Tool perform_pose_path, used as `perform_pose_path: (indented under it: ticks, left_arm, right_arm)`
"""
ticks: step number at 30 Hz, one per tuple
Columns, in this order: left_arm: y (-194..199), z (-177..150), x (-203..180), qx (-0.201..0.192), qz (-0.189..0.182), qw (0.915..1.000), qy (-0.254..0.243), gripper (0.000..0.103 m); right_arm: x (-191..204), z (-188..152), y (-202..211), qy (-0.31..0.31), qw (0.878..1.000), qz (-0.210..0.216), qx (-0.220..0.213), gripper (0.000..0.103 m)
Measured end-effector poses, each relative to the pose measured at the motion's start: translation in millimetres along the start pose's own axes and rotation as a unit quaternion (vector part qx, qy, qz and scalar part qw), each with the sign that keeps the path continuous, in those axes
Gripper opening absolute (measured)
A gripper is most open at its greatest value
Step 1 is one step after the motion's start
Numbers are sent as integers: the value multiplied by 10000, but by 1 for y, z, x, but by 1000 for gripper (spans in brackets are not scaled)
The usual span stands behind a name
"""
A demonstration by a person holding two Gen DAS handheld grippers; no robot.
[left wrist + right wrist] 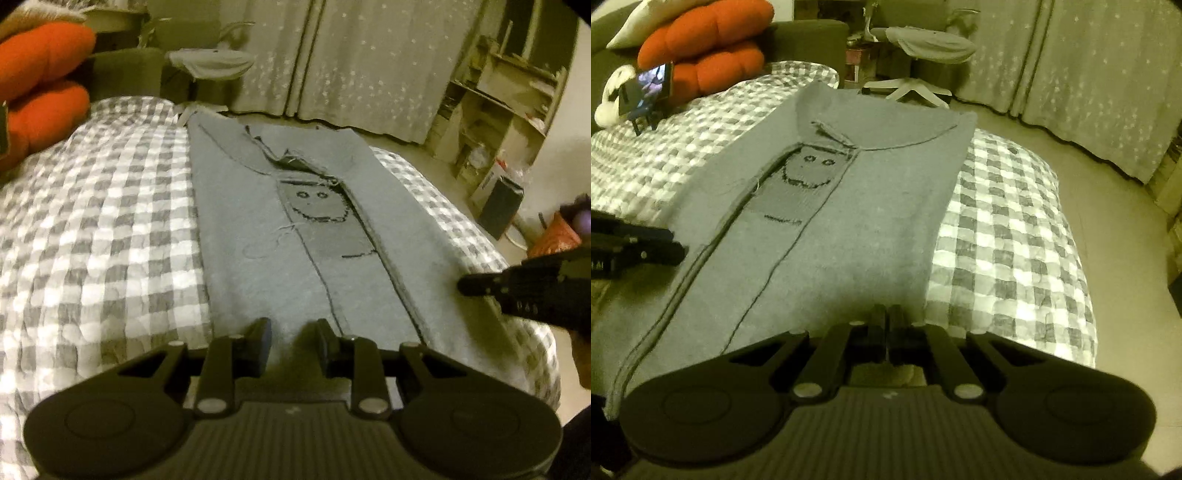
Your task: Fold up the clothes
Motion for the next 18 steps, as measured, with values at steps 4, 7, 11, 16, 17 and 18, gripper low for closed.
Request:
perform_pose_path:
  ticks: [4, 7, 11, 16, 17, 18]
  left_arm:
    - [-4, 3, 1, 0, 47, 10000, 16, 26]
    - [-7, 5, 2, 2, 77, 10000, -6, 26]
    - [-8, 8, 3, 11, 102, 9999, -3, 25]
    - [-8, 15, 9, -33, 121, 9999, 117, 25]
    - [-8, 15, 10, -36, 125, 9998, 140, 25]
    - [-9, 15, 11, -18, 121, 9998, 175, 25]
  right_arm:
    - [-2, 0, 1, -114, 9999, -21, 23, 1]
    - [-2, 1, 0, -87, 10000, -45, 21, 1]
    - [-4, 4, -2, -149, 9999, -59, 20, 1]
    - [-3, 8, -4, -133, 9999, -83, -29, 2]
    - [-3, 10, -4, -125, 9999, -77, -38, 2]
    - [-3, 11, -5, -118, 9999, -72, -47, 3]
Point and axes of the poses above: each gripper's, at about its wrist camera, not at the fingertips, and y roughly against the way its jaws point, x to its left, z to its top, the point moved 4 cm from there along -y, roughly the way its jaws point, and after that the axes turned 1 degree about -z, right-handed, at the moved point
